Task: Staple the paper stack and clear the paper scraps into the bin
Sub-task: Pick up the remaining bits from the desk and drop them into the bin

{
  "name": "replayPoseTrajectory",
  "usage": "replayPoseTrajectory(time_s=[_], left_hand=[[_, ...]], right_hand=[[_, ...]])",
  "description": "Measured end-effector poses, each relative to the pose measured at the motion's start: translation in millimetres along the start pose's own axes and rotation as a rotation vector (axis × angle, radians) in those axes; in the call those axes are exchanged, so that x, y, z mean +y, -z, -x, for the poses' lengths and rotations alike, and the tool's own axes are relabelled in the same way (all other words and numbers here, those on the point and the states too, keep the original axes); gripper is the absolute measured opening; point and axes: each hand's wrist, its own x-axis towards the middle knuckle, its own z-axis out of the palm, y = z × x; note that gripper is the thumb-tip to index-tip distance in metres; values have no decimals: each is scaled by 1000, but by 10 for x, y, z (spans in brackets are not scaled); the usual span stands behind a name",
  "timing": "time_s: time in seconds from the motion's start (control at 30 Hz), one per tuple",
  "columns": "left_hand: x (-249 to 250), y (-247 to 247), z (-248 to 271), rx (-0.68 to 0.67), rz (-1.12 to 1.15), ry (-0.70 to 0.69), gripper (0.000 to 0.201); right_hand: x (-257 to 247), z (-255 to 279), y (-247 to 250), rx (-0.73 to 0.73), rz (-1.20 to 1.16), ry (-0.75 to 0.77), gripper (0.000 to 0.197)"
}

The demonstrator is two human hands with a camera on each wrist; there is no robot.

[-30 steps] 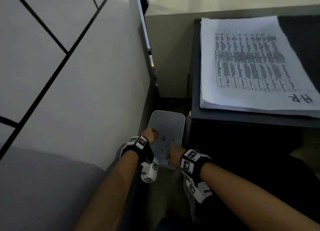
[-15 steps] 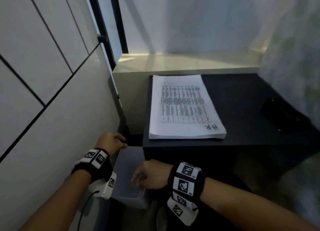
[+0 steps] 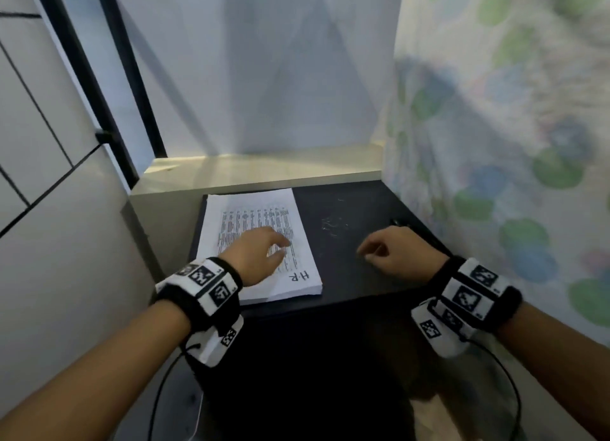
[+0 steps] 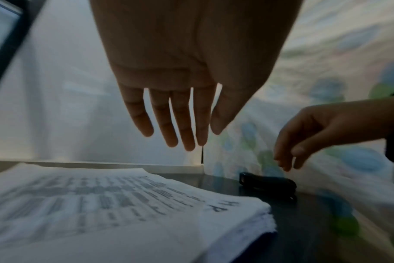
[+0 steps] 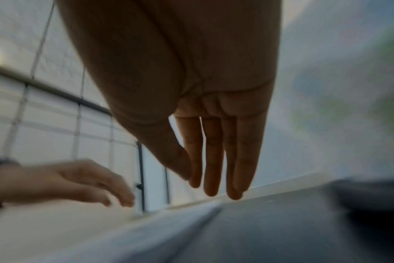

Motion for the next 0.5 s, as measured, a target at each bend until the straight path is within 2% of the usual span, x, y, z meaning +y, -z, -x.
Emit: replayPoseTrajectory(time_s=[0.07, 0.13, 0.3, 0.4, 0.5], left_hand=[[232, -160, -145, -141, -83, -18, 44], [411, -301, -258, -225, -135, -16, 52], [652, -640, -373, -353, -329, 51, 72], [694, -804, -414, -403, -406, 119, 80], [764, -897, -451, -398, -442, 164, 83]], right_hand=[[255, 85, 71, -47, 134, -111, 33], [453, 178, 44, -143, 237, -186, 44], [664, 318, -267, -402, 208, -237, 76], [667, 235, -390, -407, 170, -235, 89], [623, 58, -442, -374, 143, -218, 94]])
